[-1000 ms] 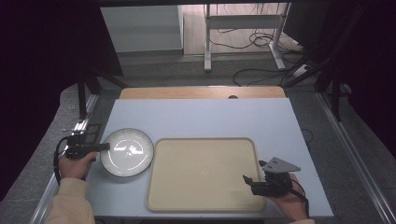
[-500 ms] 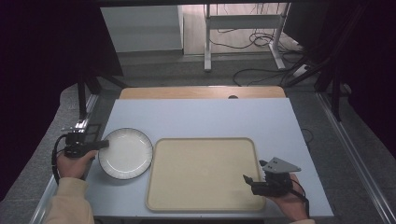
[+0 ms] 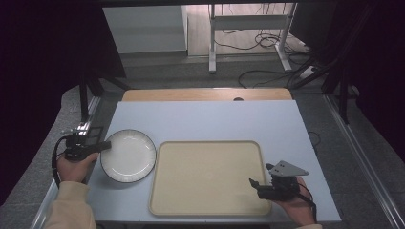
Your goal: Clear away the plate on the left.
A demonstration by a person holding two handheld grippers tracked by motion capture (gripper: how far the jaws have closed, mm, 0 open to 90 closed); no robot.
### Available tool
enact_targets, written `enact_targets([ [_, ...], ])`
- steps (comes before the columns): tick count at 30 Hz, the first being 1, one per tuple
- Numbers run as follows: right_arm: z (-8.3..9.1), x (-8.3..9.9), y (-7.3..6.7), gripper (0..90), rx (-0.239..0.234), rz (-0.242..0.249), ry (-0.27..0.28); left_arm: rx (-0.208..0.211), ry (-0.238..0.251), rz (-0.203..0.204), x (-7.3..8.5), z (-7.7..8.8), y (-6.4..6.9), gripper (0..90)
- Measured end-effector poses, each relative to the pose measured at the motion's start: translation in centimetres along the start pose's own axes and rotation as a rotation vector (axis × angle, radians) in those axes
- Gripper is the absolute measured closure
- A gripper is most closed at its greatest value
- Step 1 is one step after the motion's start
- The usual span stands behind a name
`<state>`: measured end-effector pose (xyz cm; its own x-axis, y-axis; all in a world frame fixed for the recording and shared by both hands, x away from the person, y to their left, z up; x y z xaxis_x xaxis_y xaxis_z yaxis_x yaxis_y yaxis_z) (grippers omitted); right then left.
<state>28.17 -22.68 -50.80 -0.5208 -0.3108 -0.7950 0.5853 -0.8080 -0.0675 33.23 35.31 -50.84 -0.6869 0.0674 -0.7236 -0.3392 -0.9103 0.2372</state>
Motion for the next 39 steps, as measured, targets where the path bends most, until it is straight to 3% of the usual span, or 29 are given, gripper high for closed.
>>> enact_targets([
  [11,0.1,0.0,0.1,20.4,0.003,-0.011,0.010,0.010,0.015,-0.018,-0.2,0.1,0.3,82.7],
  [27,0.2,-0.1,0.2,20.3,0.005,-0.015,0.016,0.044,0.095,-0.022,-1.2,1.3,1.2,83.0],
  [39,0.2,-0.1,0.2,20.3,0.007,-0.016,0.018,0.066,0.093,-0.051,-1.7,1.6,2.3,82.9],
])
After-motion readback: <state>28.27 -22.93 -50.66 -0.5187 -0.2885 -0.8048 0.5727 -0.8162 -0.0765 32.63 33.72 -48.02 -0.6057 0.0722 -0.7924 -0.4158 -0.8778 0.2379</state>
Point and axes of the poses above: each handheld gripper's, and its own axes: z roughly backward along the jaws, x roughly out of its underside, y roughly to its right, the point moved 4 cm from there along -z, roughly forward along the jaws, and after that the axes turned 10 degrees about -z, right-handed, at the moved point
